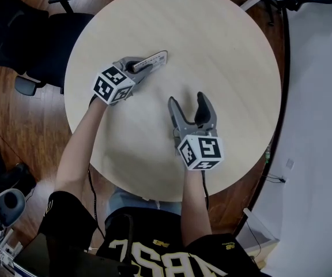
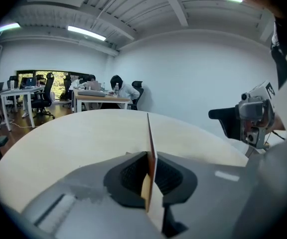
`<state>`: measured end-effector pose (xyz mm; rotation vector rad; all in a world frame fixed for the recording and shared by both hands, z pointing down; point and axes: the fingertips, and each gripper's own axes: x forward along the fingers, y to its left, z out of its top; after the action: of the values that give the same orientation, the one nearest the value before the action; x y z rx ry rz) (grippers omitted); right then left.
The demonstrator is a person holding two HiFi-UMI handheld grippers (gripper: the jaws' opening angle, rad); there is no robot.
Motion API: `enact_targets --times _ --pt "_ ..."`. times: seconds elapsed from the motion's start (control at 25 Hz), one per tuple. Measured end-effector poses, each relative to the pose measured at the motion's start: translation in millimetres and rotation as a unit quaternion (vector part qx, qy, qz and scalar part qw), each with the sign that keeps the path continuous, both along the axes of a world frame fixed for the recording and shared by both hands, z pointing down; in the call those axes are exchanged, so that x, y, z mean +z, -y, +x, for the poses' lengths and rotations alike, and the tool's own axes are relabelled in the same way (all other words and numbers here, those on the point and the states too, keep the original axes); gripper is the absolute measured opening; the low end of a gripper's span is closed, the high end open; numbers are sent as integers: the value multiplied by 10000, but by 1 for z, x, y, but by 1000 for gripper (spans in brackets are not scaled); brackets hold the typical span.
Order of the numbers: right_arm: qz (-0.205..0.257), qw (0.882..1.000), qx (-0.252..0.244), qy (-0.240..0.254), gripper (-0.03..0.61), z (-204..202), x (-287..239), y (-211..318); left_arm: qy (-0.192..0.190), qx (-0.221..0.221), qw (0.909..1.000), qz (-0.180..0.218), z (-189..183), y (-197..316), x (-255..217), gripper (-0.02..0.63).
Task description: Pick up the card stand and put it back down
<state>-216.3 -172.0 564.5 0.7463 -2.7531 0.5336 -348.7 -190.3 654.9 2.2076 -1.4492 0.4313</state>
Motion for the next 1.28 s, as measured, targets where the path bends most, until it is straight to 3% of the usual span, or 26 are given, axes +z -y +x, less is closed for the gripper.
enact_targets --times 0.24,0.48,0.68,0.84,1.08,1.16,1.28 --pt "392 9989 -79 228 371 -3 -57 -2 -110 145 9997 170 19 -12 -55 17" --pt "1116 9924 -286 428 371 -1 -142 -8 -44 273 9961 843 30 -26 -173 17" --pt "1680 9836 -288 583 371 -7 -208 1 693 -180 9879 1378 7 -38 -277 17" --pt "1888 9803 -314 482 371 -15 -236 -5 1014 -722 9794 1590 -9 -72 -323 17" --pt "1993 9776 -134 656 371 -4 -264 -7 1145 -1784 9587 1895 -17 -113 -356 17" --pt "2017 9771 -53 683 371 -1 -270 -8 1099 -2228 9458 2091 -21 -127 -366 17" --pt "1983 9770 148 770 371 10 -279 -5 1299 -2925 9187 2314 -27 -145 -372 17"
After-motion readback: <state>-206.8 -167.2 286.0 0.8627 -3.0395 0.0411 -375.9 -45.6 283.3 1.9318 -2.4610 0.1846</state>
